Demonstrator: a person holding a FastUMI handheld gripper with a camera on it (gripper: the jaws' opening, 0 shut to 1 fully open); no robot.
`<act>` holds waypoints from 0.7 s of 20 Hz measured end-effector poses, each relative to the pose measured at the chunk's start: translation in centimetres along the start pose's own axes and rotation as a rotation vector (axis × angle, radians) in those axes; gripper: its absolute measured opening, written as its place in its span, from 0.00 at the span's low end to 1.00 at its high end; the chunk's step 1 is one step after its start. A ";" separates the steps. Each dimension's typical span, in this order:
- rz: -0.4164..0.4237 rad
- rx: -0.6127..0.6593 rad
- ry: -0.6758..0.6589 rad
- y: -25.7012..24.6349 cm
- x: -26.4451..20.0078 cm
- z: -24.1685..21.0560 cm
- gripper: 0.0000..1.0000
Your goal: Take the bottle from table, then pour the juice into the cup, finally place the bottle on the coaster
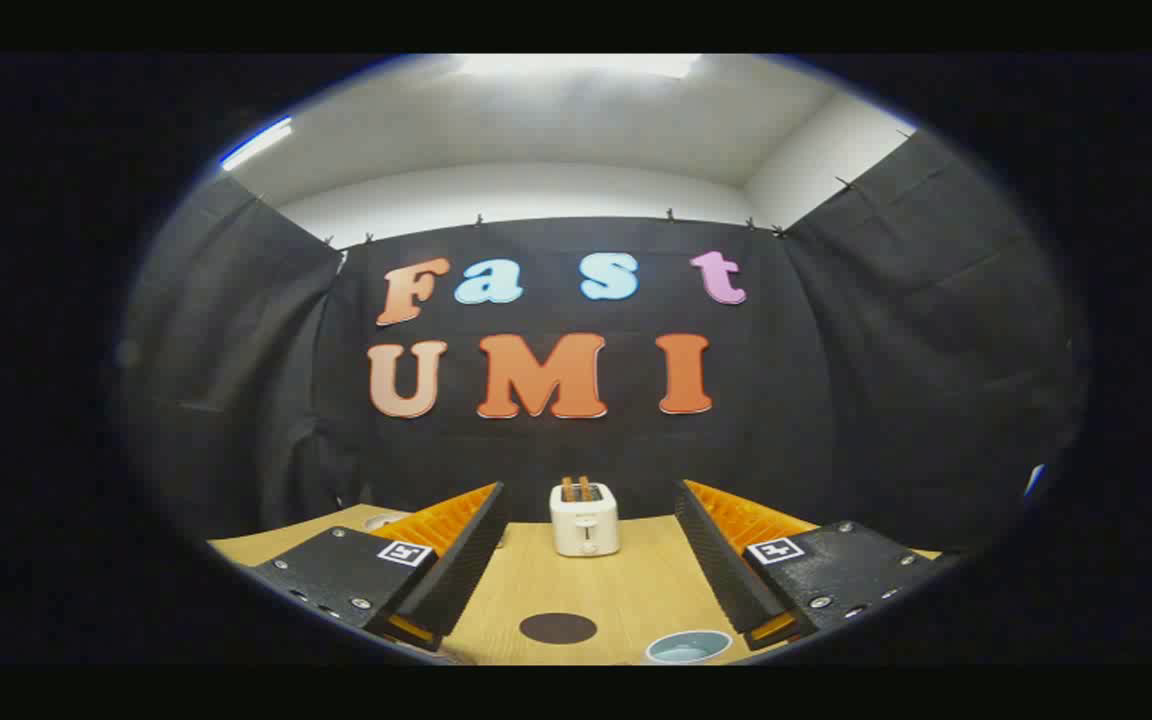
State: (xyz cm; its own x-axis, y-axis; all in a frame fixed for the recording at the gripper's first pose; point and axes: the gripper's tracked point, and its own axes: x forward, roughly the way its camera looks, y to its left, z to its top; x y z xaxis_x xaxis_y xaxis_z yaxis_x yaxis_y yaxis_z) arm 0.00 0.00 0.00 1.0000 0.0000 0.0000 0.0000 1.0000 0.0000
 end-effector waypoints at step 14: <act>0.172 -0.028 -0.040 14.5 -5.4 3.5 0.98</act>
State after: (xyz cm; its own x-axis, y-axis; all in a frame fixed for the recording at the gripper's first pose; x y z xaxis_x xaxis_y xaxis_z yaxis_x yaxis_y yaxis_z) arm -5.35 14.46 3.50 0.9844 0.1718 0.0378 -0.1707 0.9848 -0.0311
